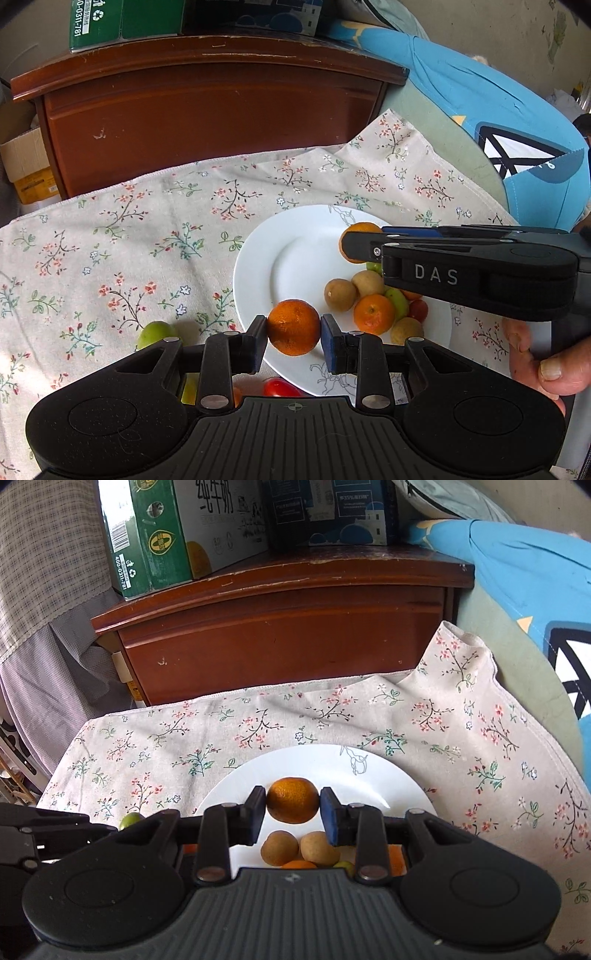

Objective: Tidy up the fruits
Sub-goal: 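Lower both tangerines onto the white plate and open both tools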

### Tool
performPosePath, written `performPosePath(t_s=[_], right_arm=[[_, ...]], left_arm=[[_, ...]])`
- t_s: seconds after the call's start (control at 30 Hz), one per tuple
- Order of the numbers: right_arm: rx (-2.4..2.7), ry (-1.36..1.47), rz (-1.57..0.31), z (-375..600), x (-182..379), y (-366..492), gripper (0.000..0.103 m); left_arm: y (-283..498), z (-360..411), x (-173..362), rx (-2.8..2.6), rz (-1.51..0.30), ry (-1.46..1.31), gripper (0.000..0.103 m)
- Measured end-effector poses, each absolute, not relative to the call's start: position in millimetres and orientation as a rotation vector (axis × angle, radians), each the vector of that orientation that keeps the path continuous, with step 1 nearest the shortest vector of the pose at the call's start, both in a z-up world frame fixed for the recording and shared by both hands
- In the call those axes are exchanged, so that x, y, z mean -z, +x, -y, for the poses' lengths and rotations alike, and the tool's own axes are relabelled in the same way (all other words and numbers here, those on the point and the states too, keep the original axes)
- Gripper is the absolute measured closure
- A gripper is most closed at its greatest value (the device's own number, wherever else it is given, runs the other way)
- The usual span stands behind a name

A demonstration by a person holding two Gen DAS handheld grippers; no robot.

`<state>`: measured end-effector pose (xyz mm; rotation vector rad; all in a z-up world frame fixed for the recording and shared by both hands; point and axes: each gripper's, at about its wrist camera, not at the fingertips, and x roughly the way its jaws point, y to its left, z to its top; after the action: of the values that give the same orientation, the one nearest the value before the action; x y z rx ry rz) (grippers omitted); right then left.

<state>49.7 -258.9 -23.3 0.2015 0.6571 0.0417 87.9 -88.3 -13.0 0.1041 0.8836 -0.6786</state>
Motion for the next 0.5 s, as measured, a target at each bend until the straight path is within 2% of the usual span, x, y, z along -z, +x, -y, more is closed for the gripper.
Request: performPosePath(t_s=[0.37, 0.4, 0.43, 0.5], right_arm=[[-0.031, 0.284, -0.661, 272, 26, 56, 0.068], [-0.032, 0.287, -0.658, 272, 25, 56, 0.068], [-0.034, 0.289, -0.655, 272, 23, 56, 0.068], [-0.035, 0.286, -0.649, 271, 21, 55, 0.068]], left_arm=[[85, 94, 7, 0.706, -0.871, 0.090, 0.070], [85, 92, 4, 0.701, -0.865, 0.090, 0.060], [85, 90, 0, 0.688, -0.854, 0.088, 0.044], [85, 85, -9, 0.669, -0.829, 0.088, 0.035]])
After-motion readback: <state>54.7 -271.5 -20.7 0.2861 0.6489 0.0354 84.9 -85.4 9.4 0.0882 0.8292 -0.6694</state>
